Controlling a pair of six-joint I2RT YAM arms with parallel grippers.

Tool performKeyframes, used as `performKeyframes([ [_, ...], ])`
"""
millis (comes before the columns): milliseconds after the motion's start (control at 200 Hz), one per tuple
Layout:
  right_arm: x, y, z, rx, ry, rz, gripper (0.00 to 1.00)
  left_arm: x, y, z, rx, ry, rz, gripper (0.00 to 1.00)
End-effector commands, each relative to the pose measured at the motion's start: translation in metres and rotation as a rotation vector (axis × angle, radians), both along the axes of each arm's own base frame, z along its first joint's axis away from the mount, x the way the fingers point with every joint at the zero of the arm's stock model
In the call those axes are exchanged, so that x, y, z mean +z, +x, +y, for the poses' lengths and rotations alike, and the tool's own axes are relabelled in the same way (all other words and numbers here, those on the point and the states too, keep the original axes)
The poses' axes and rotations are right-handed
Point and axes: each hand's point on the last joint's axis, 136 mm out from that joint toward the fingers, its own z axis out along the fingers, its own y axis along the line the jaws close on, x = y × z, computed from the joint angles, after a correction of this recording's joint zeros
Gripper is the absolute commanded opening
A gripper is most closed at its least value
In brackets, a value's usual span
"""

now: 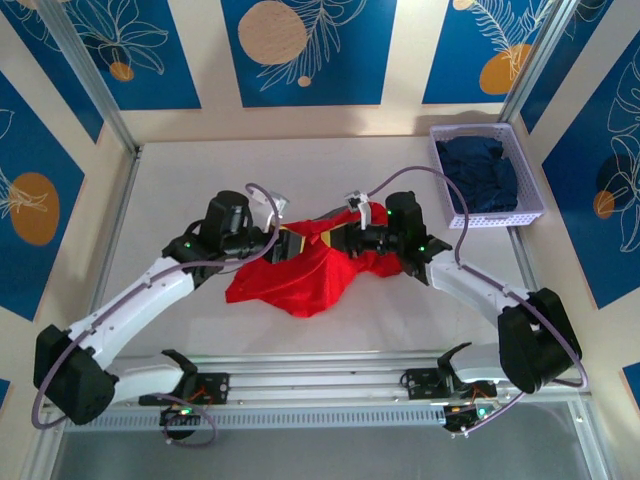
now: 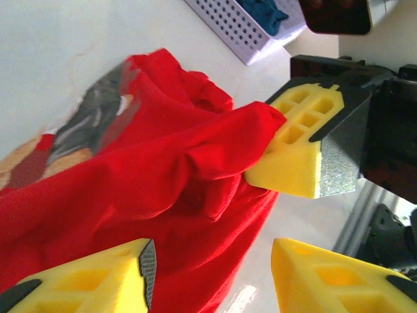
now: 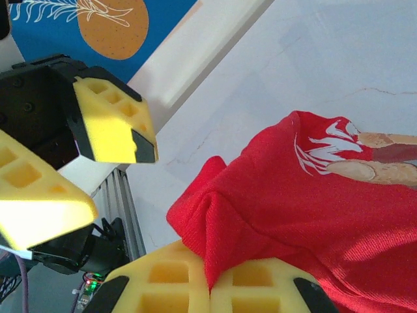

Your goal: Fold the inside-out t-shirt

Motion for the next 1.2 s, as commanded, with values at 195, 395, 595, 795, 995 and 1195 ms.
performKeyframes([
  [195, 0.013, 0.002, 0.002, 0.007, 0.028, -0.017, 0.0, -0.004, 0.003, -0.028, -0.14, -0.027, 0.01, 0.5],
  [395, 0.014, 0.002, 0.001, 0.006, 0.026, -0.023, 0.0, -0.009, 0.009, -0.035, -0.15, -0.037, 0.021, 0.49],
  [595, 0.014, 0.001, 0.0, 0.0, 0.022, -0.025, 0.0, -0.009, 0.013, -0.04, -0.16, -0.039, 0.028, 0.31],
  [795, 0.011, 0.004, -0.003, -0.022, 0.007, -0.027, 0.0, -0.001, 0.011, -0.037, -0.153, -0.032, 0.019, 0.05],
  [995, -0.027, 0.03, -0.044, -0.327, -0.361, -0.08, 0.18, 0.031, 0.002, -0.015, -0.04, -0.02, 0.059, 0.0],
  [1195, -0.025, 0.04, -0.08, -0.537, -0.633, -0.142, 0.23, 0.064, -0.013, -0.009, -0.024, -0.058, 0.111, 0.0],
])
